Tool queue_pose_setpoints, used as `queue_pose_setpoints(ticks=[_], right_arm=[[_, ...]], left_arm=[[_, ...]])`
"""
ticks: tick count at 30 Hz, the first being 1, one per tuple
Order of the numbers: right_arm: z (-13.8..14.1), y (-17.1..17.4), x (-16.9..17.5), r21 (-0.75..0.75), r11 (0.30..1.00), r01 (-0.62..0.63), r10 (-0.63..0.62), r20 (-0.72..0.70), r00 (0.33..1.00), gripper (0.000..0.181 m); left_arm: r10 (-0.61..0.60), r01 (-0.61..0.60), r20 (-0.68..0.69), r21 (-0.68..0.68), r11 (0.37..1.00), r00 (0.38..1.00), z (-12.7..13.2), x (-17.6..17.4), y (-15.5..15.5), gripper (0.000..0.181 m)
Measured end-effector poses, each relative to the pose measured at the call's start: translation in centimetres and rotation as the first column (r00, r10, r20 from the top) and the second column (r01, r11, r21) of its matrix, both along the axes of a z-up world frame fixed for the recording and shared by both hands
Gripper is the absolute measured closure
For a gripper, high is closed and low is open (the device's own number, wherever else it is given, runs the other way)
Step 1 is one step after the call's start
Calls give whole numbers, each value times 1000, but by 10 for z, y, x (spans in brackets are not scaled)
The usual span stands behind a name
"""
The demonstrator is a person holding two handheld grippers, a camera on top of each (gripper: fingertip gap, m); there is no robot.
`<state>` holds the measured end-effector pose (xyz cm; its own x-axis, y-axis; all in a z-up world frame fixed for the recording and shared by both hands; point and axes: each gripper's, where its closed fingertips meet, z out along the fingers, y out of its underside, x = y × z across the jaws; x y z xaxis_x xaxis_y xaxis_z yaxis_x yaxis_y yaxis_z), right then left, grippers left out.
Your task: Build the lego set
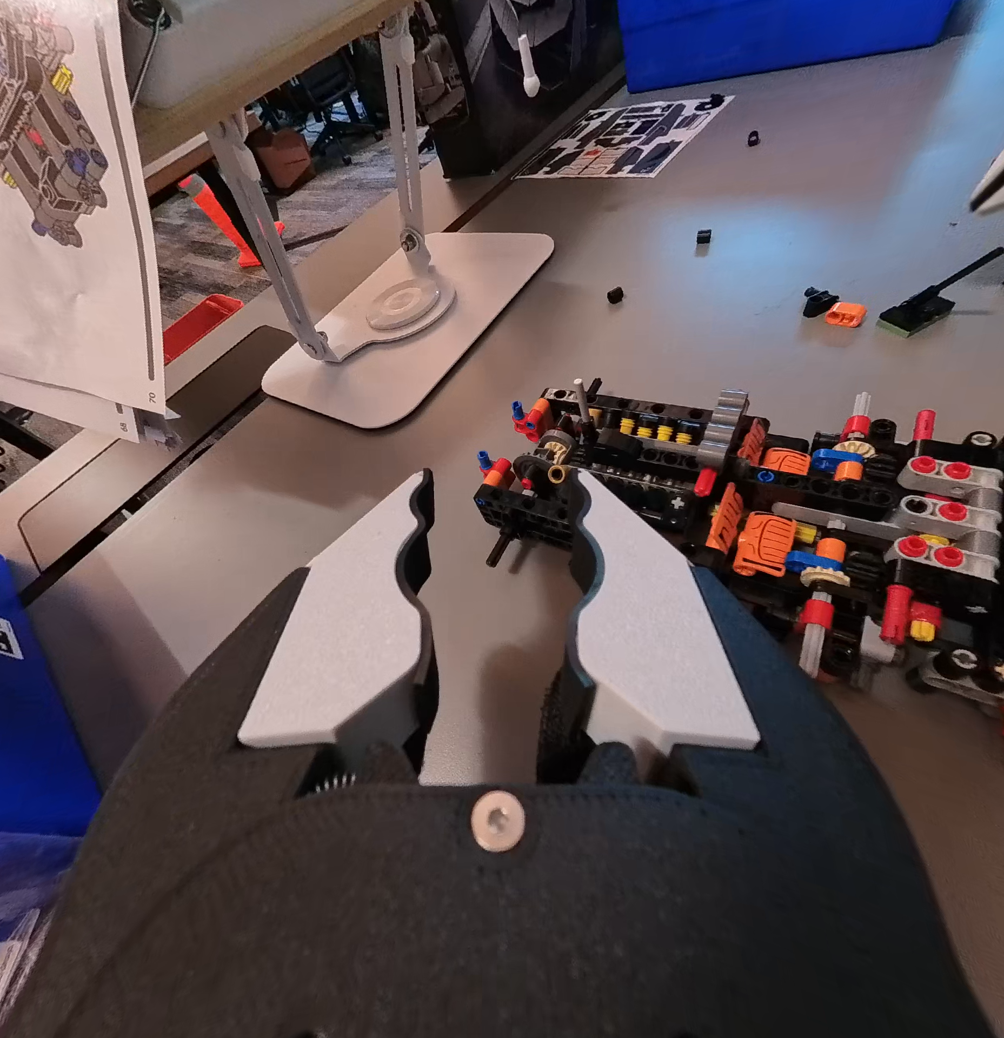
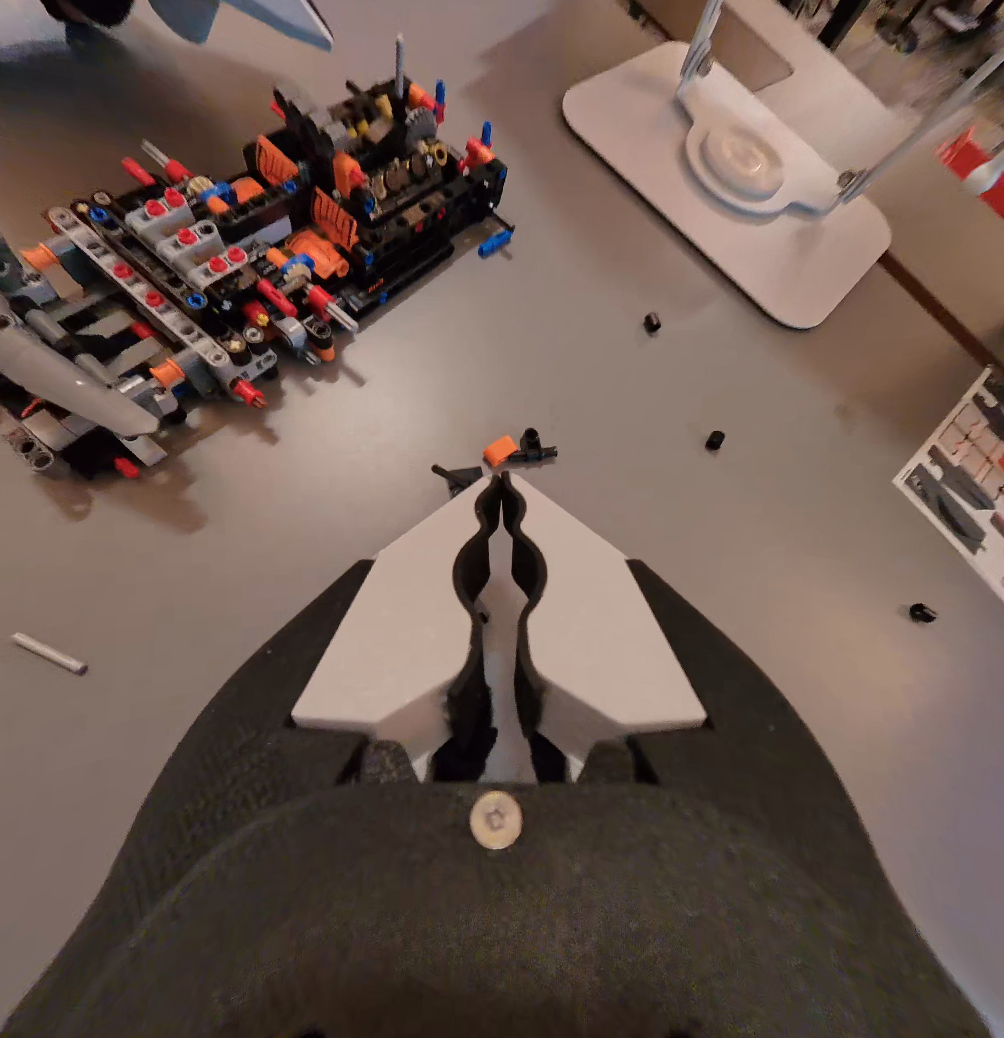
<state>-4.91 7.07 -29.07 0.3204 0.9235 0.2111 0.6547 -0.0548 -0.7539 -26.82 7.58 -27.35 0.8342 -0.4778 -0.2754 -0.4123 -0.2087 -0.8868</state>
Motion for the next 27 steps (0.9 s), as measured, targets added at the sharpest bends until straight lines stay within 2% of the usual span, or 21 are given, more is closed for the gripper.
queue_pose_setpoints(ticks=[2, 5, 8, 13, 17, 22, 27], right_arm=[[10, -2, -2, 24, 1000, -3, 4, -24, 1000, 181], [27, -19, -16, 41, 996, -78, 81, -86, 993, 156], [34, -48, -34, 18, 979, -201, 202, -101, 974, 140], [34, -118, -66, -47, 893, -447, 444, -67, 894, 144], [17, -154, -82, -101, 838, -536, 540, 20, 841, 142], [-4, -161, -89, -83, 834, -545, 551, 138, 823, 145], [-5, -158, -92, -59, 845, -532, 534, 150, 832, 151]], left_arm=[[0, 0, 3, -1, 1000, 1000, 0, 0, 0, 136], [1, -1, 4, -3, 1000, 1000, 0, 0, 0, 137], [3, -3, 6, -3, 1000, 1000, 0, -1, 1, 137], [7, -7, 6, -2, 1000, 1000, 0, -2, 2, 137], [7, -7, 4, 0, 1000, 1000, 0, -2, 2, 137], [7, -7, -2, 4, 1000, 1000, 1, -2, 1, 137], [5, -5, -10, 13, 1000, 1000, 3, -2, 1, 137]])
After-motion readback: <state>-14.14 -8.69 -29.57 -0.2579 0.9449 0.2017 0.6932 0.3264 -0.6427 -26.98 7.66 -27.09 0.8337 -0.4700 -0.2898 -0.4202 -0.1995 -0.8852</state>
